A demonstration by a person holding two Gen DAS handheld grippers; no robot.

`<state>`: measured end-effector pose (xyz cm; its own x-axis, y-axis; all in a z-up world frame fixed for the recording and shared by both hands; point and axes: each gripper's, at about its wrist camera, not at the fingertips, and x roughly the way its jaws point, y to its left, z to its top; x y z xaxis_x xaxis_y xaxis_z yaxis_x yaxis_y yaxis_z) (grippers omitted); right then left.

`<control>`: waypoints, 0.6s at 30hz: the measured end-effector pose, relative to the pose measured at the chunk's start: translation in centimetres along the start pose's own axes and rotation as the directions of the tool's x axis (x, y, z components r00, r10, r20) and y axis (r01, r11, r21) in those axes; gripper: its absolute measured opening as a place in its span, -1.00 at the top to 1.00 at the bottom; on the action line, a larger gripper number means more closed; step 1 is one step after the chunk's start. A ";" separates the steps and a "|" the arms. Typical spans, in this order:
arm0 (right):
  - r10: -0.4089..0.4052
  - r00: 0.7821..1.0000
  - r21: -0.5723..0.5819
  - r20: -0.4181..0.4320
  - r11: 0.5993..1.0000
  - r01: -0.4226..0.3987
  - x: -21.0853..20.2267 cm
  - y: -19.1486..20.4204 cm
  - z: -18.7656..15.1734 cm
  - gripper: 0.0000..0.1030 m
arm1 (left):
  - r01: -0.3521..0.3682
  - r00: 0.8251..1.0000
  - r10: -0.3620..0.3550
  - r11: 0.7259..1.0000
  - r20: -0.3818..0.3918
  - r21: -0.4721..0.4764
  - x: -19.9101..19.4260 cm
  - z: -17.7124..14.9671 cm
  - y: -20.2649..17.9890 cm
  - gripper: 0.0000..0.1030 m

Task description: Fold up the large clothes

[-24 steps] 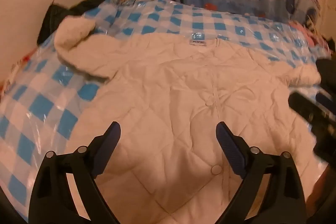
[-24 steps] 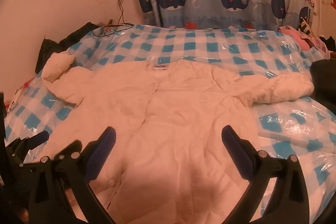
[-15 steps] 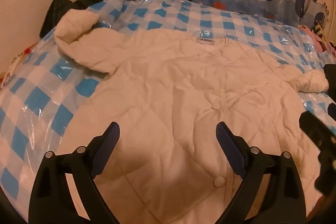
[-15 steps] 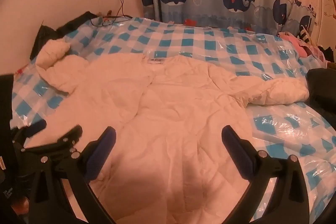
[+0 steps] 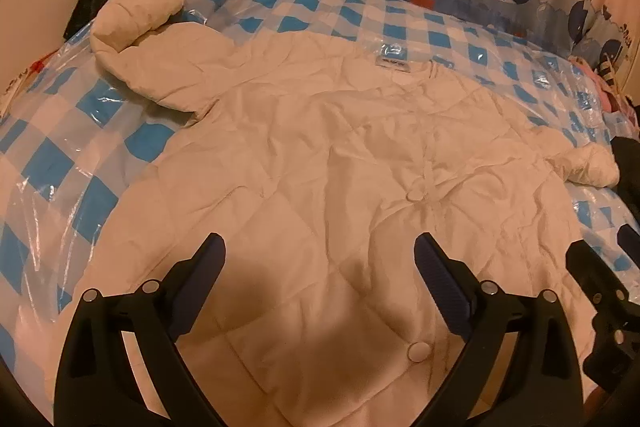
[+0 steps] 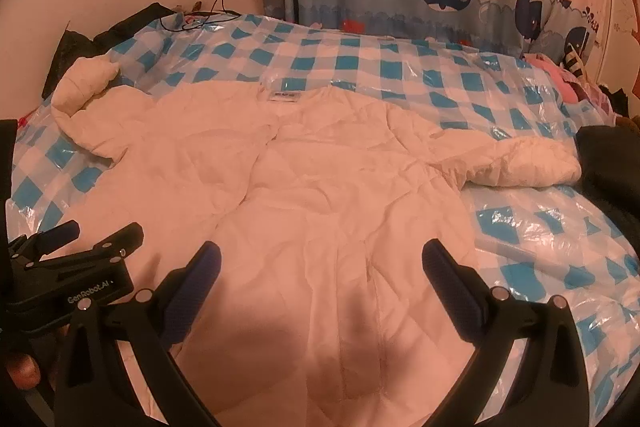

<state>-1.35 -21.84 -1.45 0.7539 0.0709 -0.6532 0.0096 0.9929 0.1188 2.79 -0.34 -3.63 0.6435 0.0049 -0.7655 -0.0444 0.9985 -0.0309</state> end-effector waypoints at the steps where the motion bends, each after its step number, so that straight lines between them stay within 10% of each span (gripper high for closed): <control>1: 0.002 1.000 0.006 -0.010 1.000 -0.002 0.1 -0.1 0.0 -0.88 | -0.007 1.000 0.007 1.000 -0.001 0.005 0.1 0.0 -0.1 -0.79; 18: 0.031 0.999 0.035 -0.019 0.999 -0.030 -0.1 -0.7 0.2 -0.88 | 0.044 0.999 -0.044 0.999 -0.012 0.028 0.5 -0.6 -1.0 -0.81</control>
<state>-1.33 -22.53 -1.31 0.7409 0.1033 -0.6636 0.0096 0.9864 0.1642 2.65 -1.33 -4.37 0.6357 -0.0396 -0.7709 0.0057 0.9989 -0.0466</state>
